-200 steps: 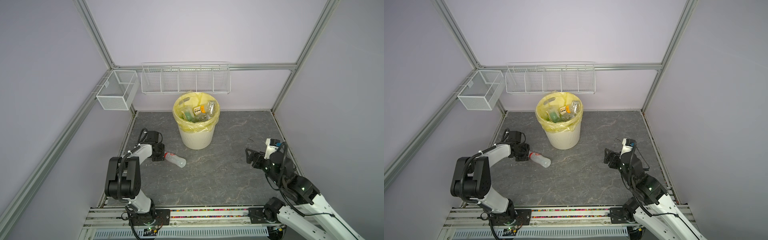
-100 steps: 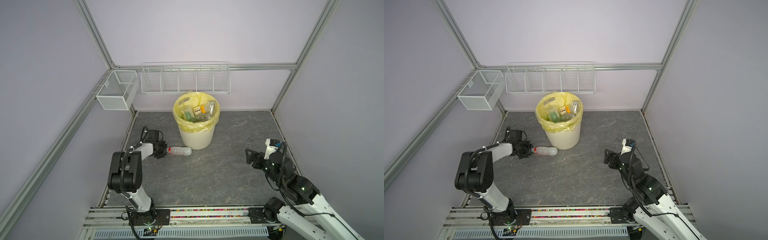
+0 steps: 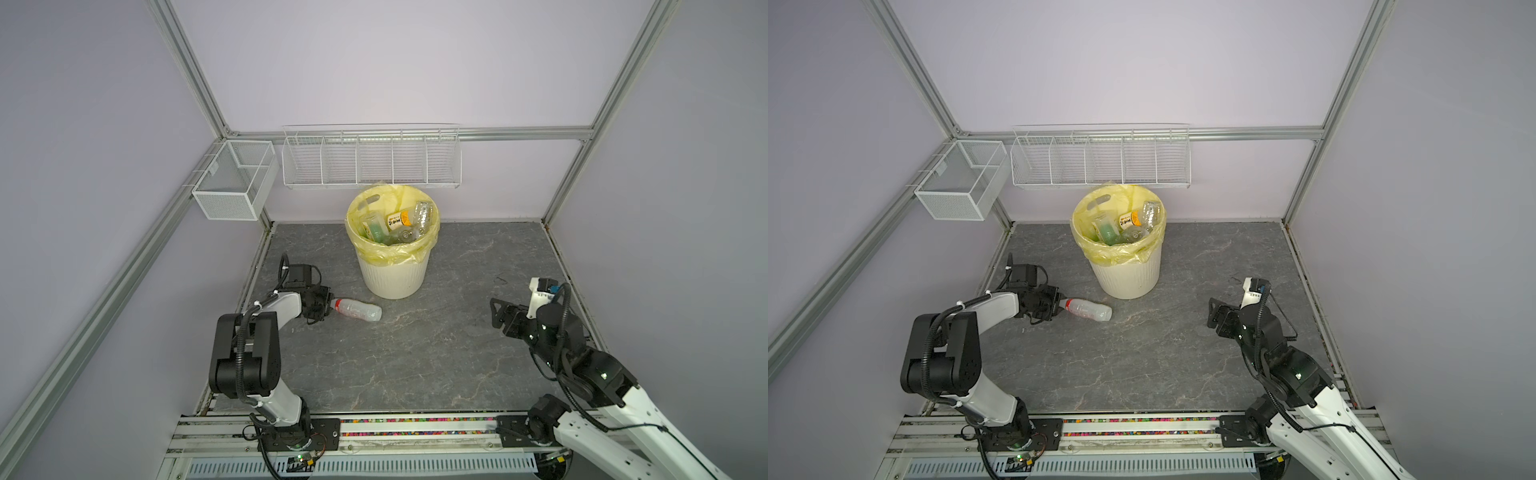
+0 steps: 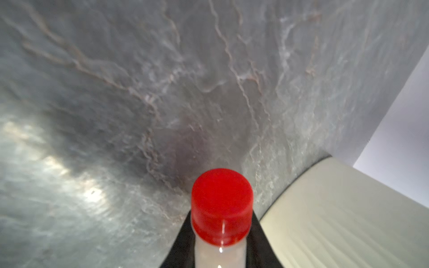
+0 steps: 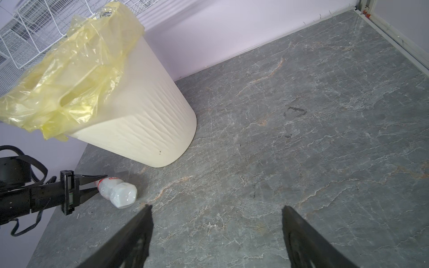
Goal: Throw the plastic bottles in the bin
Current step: 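Lift the red-capped bottle with the left gripper and turn it toward the bin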
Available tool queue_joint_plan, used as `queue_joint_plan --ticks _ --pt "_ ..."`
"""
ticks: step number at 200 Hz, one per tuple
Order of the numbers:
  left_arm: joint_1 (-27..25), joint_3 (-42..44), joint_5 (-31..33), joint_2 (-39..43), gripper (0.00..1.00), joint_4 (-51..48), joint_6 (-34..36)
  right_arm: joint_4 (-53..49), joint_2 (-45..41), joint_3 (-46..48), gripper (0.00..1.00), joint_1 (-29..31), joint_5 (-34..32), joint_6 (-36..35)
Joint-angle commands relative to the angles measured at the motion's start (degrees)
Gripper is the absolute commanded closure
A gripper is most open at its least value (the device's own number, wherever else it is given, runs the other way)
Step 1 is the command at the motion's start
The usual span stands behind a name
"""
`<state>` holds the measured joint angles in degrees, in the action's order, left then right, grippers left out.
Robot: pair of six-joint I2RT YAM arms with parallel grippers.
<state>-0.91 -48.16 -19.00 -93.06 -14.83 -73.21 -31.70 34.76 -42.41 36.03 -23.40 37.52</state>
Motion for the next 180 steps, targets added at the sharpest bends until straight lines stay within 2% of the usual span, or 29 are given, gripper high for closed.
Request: queue_joint_plan --ticks 1,19,44,60,120,150,180 --pt "1.06 0.95 -3.81 1.22 0.92 0.20 5.57 1.15 1.14 0.05 0.12 -0.16 -1.10 0.37" --pt "1.17 1.52 -3.74 3.01 0.93 -0.77 8.09 1.85 2.79 -0.03 0.12 -0.12 -0.93 0.28" --pt "1.84 3.66 -5.04 7.34 0.93 2.72 10.63 2.84 5.63 -0.25 0.12 -0.12 -0.72 0.14" --pt "2.72 3.74 -5.64 10.14 0.96 2.26 15.35 3.44 7.49 -0.95 0.12 -0.22 -0.54 -0.03" --pt "4.31 -5.30 -7.17 17.95 0.96 -13.07 28.31 6.25 13.84 -2.85 0.12 -0.14 -0.02 -1.04" --pt "6.87 -3.40 -9.81 23.78 0.96 -13.83 29.94 6.83 15.95 -3.29 0.12 -0.11 0.51 -1.04" --pt "7.83 0.75 -7.80 31.24 0.96 -14.46 29.86 7.18 16.53 -2.86 0.12 -0.15 0.37 -1.39"
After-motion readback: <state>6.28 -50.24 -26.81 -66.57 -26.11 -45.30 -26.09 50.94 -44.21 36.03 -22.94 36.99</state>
